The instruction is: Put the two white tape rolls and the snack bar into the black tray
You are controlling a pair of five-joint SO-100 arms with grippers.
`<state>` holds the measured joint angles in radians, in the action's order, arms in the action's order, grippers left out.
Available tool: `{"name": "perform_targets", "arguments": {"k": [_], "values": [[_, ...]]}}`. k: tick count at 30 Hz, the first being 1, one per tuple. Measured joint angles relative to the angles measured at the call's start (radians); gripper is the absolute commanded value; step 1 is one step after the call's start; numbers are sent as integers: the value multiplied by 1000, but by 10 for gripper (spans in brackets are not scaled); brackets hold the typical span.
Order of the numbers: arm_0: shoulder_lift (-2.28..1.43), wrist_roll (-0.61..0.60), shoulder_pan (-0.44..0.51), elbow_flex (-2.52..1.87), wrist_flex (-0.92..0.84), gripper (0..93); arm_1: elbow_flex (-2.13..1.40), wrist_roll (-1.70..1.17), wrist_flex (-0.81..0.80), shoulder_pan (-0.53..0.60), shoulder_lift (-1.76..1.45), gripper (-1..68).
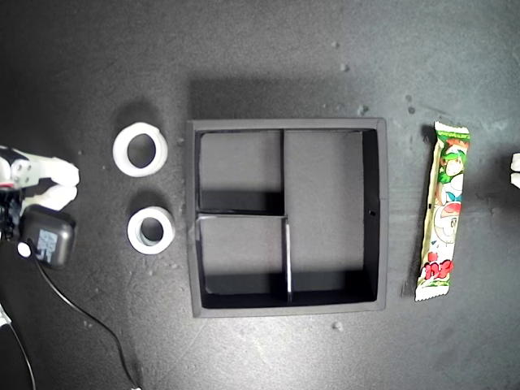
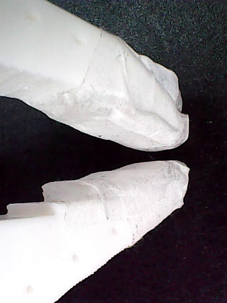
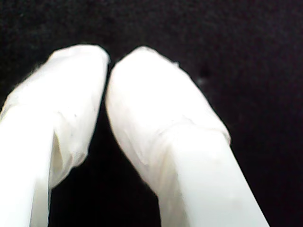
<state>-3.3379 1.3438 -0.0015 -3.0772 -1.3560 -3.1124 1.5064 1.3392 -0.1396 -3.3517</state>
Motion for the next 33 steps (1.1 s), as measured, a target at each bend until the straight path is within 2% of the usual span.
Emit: {"name": "perform_targets", "arguments": {"k": [5, 28, 31, 33], "values": [[0, 0, 5, 0, 0, 2, 0, 0, 0, 32, 0, 19], [0, -15, -5, 0, 0, 2, 0, 0, 0, 32, 0, 12], [0, 48, -37, 0, 0, 2, 0, 0, 0, 18, 0, -1], [0, 109, -38, 0, 0, 2, 0, 0, 0, -29, 0, -1]]}}
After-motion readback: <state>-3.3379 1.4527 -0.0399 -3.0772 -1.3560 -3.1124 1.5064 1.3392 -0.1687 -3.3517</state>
